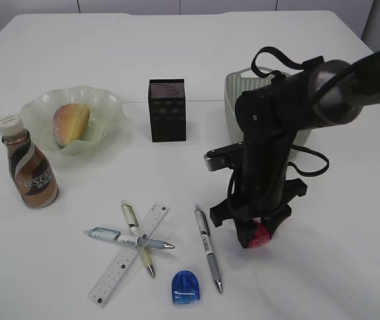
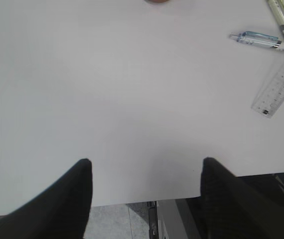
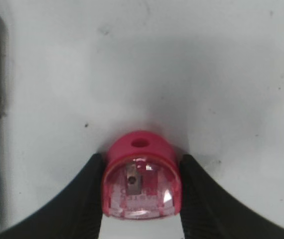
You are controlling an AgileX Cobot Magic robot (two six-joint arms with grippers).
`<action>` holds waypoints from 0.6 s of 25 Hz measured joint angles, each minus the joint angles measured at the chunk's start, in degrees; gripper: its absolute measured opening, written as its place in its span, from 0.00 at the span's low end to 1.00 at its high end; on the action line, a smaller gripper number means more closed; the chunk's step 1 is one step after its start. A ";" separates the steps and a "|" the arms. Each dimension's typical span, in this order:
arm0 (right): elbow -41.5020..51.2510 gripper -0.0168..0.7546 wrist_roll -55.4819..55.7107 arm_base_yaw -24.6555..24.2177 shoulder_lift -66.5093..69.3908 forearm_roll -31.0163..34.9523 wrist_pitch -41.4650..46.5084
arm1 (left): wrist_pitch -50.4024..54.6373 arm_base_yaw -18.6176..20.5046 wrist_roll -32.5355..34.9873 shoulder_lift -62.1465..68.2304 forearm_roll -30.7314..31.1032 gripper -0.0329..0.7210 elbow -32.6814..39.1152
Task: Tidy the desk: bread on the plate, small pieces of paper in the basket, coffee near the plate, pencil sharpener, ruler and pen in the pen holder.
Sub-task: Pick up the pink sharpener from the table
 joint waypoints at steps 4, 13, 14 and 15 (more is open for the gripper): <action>-1.54 0.42 0.00 0.00 0.14 0.00 3.33 | 0.00 0.00 0.00 0.00 0.00 0.70 0.00; -13.69 0.42 0.00 0.00 0.13 0.00 11.67 | 0.00 0.00 0.00 0.00 0.00 0.70 0.00; -14.71 0.42 0.00 0.00 0.00 0.00 11.39 | 0.00 0.00 0.00 0.00 0.00 0.70 0.00; -15.28 0.42 0.00 0.00 -0.44 0.00 10.47 | 0.00 0.00 0.00 0.00 0.00 0.70 0.00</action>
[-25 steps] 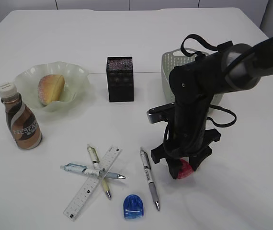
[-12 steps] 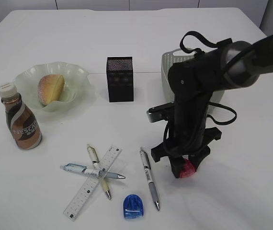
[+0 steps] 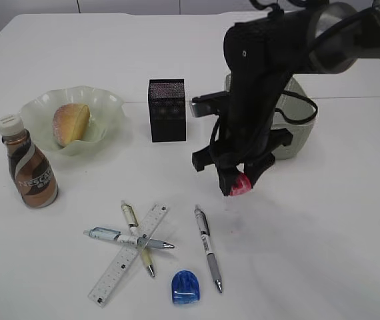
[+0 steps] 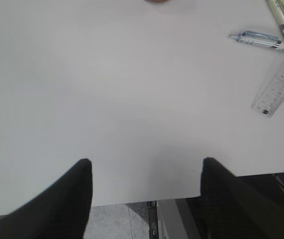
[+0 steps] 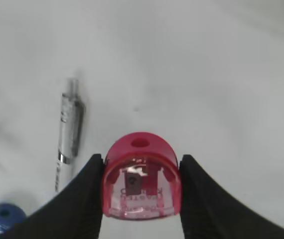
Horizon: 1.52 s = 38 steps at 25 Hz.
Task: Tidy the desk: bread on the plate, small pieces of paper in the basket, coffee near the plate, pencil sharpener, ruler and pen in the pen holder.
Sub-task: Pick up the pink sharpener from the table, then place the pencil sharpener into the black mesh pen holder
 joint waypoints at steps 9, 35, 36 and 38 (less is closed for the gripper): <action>-0.34 0.42 0.00 0.00 -5.98 -2.81 -15.08 | 0.00 0.00 0.00 0.00 0.00 0.70 0.00; -0.34 0.42 0.00 0.00 -0.07 -10.53 -67.93 | 0.00 0.00 0.00 0.00 0.22 0.70 0.00; -0.34 0.42 0.00 0.00 0.30 -10.63 -68.53 | 0.00 0.00 0.00 0.00 0.22 0.70 0.00; -0.34 0.42 0.00 0.00 0.97 -10.70 -69.60 | 0.00 0.00 0.00 0.00 0.22 0.70 0.00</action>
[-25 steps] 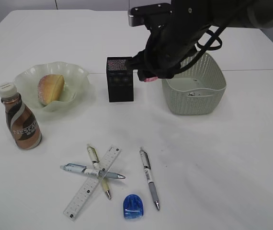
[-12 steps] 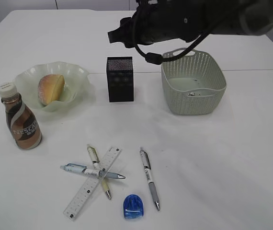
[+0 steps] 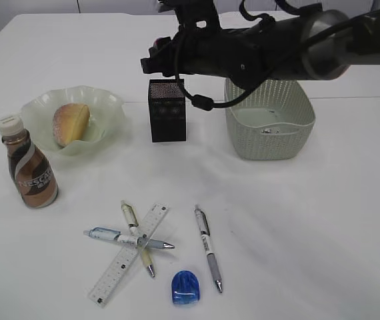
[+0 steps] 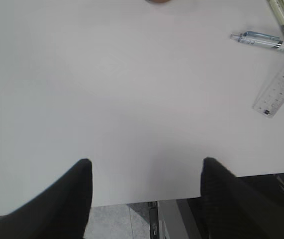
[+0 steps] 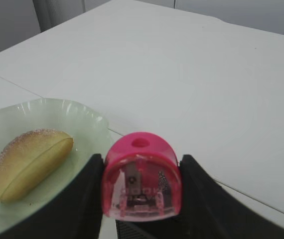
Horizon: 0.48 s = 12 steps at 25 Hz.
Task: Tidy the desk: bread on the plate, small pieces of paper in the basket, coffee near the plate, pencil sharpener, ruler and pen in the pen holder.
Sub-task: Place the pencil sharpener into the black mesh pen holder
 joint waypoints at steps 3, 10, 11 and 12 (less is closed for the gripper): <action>0.00 0.42 0.00 0.00 0.34 -0.22 -1.33 | 0.00 0.00 0.00 0.00 0.00 0.70 0.00; 0.00 0.42 -0.11 0.00 2.89 -1.31 -6.18 | 0.00 0.00 0.00 0.00 0.00 0.70 0.00; 0.00 0.42 -0.11 0.00 3.38 -1.31 -6.19 | 0.00 0.00 0.00 0.00 0.00 0.70 0.00; 0.00 0.42 -0.11 0.00 3.75 -1.35 -6.44 | 0.00 0.00 0.00 0.00 0.00 0.70 0.00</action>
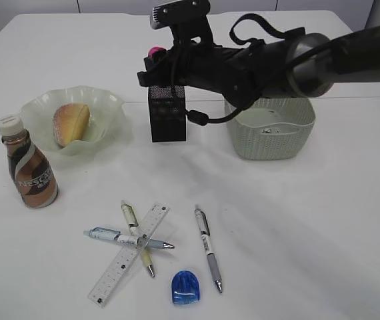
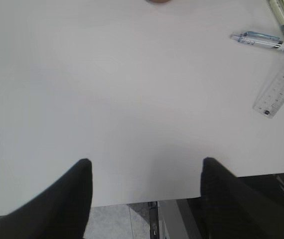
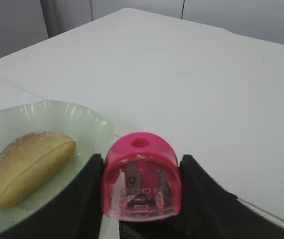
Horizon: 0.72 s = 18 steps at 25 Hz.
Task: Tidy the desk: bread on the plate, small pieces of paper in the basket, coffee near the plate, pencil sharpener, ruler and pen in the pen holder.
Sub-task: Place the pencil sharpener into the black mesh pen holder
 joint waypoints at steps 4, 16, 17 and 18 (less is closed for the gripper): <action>0.00 0.42 -0.87 0.00 1.31 -0.13 -2.08 | 0.00 0.00 0.00 0.00 0.00 0.70 0.00; 0.00 0.42 -2.20 -1.94 4.08 -0.03 -5.74 | 0.00 0.00 0.00 0.00 0.00 0.68 0.00; 0.00 0.42 -2.20 -1.94 4.21 -0.02 -6.02 | 0.00 0.00 0.00 0.00 0.00 0.68 0.00; 0.00 0.42 -2.20 -1.94 4.43 -0.02 -6.16 | 0.00 0.00 0.00 0.00 0.00 0.67 0.00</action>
